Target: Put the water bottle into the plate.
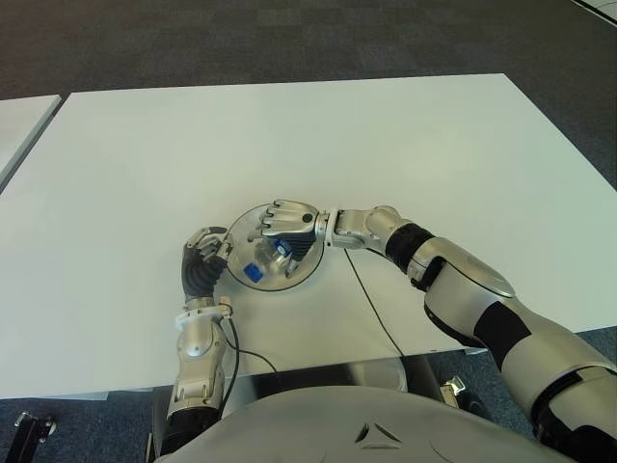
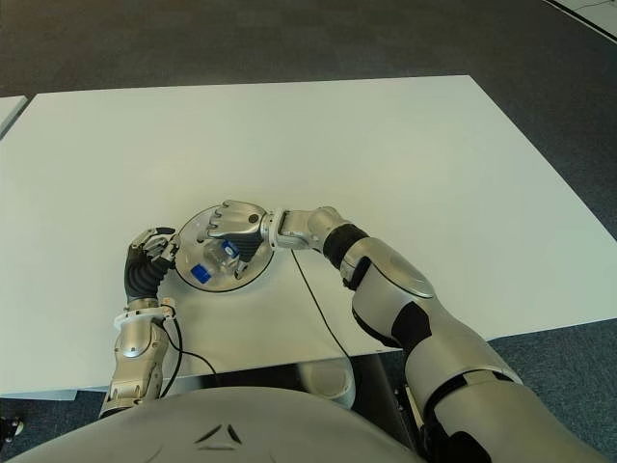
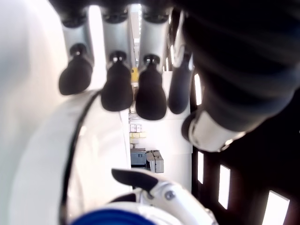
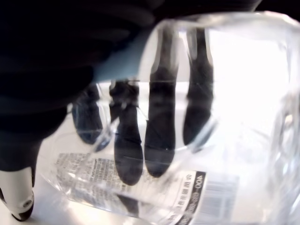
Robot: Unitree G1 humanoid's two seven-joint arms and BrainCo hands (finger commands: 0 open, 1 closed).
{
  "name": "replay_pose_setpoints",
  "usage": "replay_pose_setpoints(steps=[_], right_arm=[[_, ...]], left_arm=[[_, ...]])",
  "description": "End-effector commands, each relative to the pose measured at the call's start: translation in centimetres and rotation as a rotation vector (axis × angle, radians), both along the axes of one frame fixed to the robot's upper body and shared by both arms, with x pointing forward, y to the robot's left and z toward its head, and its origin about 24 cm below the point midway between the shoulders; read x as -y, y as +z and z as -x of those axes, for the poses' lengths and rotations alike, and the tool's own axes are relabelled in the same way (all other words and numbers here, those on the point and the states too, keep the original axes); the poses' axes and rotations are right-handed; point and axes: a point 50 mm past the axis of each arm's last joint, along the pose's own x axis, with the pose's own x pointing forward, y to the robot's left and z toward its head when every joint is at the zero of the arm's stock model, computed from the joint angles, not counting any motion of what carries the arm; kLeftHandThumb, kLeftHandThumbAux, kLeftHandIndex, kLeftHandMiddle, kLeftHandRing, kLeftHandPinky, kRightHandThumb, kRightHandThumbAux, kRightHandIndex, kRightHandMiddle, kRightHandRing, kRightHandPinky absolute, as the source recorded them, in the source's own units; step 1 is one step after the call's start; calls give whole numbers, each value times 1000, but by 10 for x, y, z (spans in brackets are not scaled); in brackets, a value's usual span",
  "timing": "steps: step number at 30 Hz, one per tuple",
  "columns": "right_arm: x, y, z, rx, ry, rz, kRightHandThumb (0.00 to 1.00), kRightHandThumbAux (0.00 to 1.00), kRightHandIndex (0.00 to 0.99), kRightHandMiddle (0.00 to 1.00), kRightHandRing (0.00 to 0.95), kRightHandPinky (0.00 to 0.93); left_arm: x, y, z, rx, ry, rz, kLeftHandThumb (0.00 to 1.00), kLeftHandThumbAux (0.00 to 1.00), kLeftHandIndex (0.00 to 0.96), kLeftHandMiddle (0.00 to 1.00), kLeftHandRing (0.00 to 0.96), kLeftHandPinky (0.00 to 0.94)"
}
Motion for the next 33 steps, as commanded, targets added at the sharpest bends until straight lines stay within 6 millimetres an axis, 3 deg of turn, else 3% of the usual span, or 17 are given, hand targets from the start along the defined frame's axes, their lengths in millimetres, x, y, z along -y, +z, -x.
replay_pose_setpoints(steps=[1,16,33], right_arm=[[12,-31,14,-71,-2,148,184,517,3,4,4,14],[14,-34,15,-86,-37,131,318,247,0,0,0,0],[18,-29,8,-91,-110,53,330,184,0,0,0,0]], left_arm=[[-1,-3,2,-17,-3,0,701,717,434,755,762,751],[-2,-3,4,-9,-16,-8,702,717,434,757,762,746],[-2,-3,4,-7,-23,-8,702,717,434,766,774,772]])
